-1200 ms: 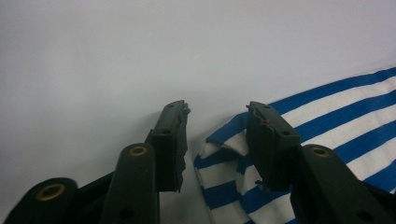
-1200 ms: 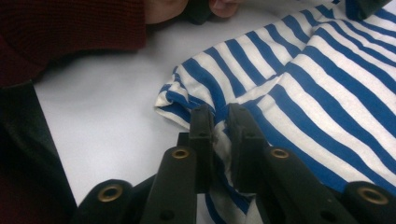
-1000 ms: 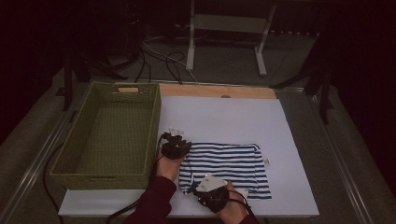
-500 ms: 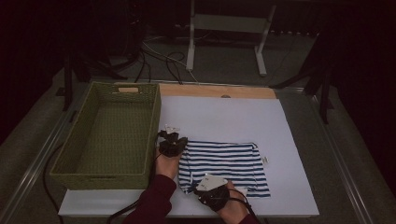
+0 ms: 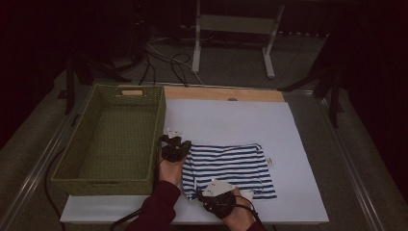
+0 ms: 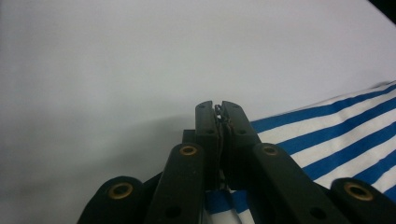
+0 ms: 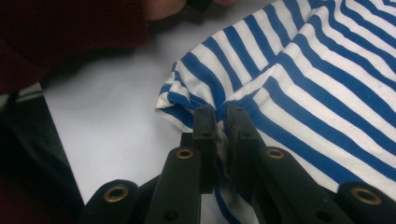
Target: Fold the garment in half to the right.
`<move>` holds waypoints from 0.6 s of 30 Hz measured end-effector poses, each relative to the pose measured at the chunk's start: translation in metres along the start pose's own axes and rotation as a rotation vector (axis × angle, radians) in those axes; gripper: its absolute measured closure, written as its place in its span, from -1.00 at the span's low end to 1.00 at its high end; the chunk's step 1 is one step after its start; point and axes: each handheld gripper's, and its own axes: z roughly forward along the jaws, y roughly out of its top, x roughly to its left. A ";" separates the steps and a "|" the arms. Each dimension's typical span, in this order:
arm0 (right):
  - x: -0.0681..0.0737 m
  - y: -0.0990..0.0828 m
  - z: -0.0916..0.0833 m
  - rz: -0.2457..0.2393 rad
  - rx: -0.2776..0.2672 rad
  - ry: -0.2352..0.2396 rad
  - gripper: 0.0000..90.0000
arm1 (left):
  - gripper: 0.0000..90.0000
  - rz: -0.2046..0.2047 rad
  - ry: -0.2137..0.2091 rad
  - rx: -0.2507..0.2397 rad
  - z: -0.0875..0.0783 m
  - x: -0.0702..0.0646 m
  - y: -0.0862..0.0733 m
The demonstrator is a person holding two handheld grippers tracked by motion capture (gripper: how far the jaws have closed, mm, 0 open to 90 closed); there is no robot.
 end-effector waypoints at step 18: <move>-0.007 0.003 -0.012 0.045 -0.071 0.024 0.86 | 0.93 -0.014 -0.032 -0.089 -0.018 -0.006 0.011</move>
